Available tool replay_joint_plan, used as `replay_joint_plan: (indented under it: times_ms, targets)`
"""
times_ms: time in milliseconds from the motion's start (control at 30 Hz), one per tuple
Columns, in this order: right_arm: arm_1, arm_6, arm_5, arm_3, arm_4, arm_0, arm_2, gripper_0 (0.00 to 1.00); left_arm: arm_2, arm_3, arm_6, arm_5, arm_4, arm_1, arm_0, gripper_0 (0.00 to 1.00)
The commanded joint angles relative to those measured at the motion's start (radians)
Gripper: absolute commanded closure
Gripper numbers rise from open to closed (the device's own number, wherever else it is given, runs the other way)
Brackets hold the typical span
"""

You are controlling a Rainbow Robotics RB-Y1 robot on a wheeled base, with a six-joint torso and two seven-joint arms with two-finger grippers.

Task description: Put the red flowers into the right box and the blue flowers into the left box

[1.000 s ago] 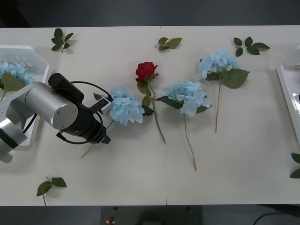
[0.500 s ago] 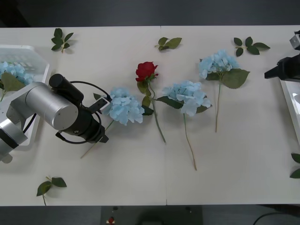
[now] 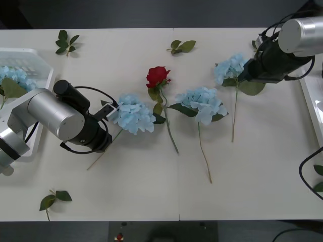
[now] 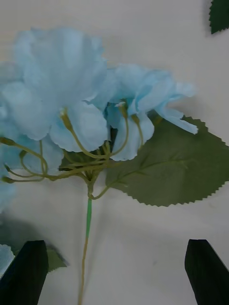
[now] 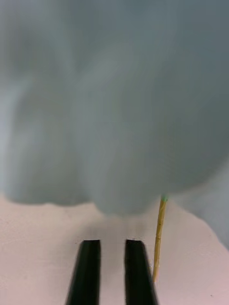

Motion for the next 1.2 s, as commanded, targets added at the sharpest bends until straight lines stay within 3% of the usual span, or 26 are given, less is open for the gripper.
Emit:
replay_joint_plan:
  times_ms: [33, 233, 300, 333, 367, 467, 1100, 1133, 1200]
  targets:
    - [0.032, -0.053, 0.004, -0.019, 0.065, -0.038, -0.019, 0.16, -0.014, -0.006, 0.03, -0.005, -0.012, -0.007, -0.019, 1.0]
    - [0.055, -0.048, 0.004, -0.019, 0.097, -0.038, 0.011, 0.16, -0.014, -0.006, 0.03, -0.006, -0.011, -0.007, -0.02, 0.97]
    - [0.064, -0.047, 0.001, -0.019, 0.126, -0.038, 0.044, 0.16, -0.014, -0.013, 0.03, -0.011, -0.015, -0.007, -0.022, 0.41]
    - [0.073, -0.047, -0.005, -0.019, 0.143, -0.038, 0.053, 0.16, -0.014, -0.016, 0.03, -0.012, -0.014, -0.009, -0.023, 0.23]
    - [0.081, -0.053, -0.009, -0.019, 0.152, -0.038, 0.061, 0.16, -0.014, -0.019, 0.028, -0.014, -0.014, -0.007, -0.023, 0.14]
    - [0.096, -0.059, -0.032, -0.019, 0.18, -0.038, 0.1, 0.16, -0.014, -0.029, 0.028, -0.014, -0.009, -0.013, -0.023, 0.02]
    - [0.201, -0.07, -0.19, 0.116, 0.224, -0.038, 0.14, 0.16, -0.055, -0.026, 0.055, -0.014, -0.048, -0.079, -0.034, 0.01]
    - [0.201, -0.07, -0.19, 0.116, 0.227, -0.038, 0.14, 0.16, -0.057, -0.024, 0.059, -0.014, -0.052, -0.079, -0.034, 0.03]
    - [0.202, -0.07, -0.19, 0.116, 0.232, -0.038, 0.14, 0.16, -0.057, -0.024, 0.061, -0.014, -0.06, -0.079, -0.036, 0.2]
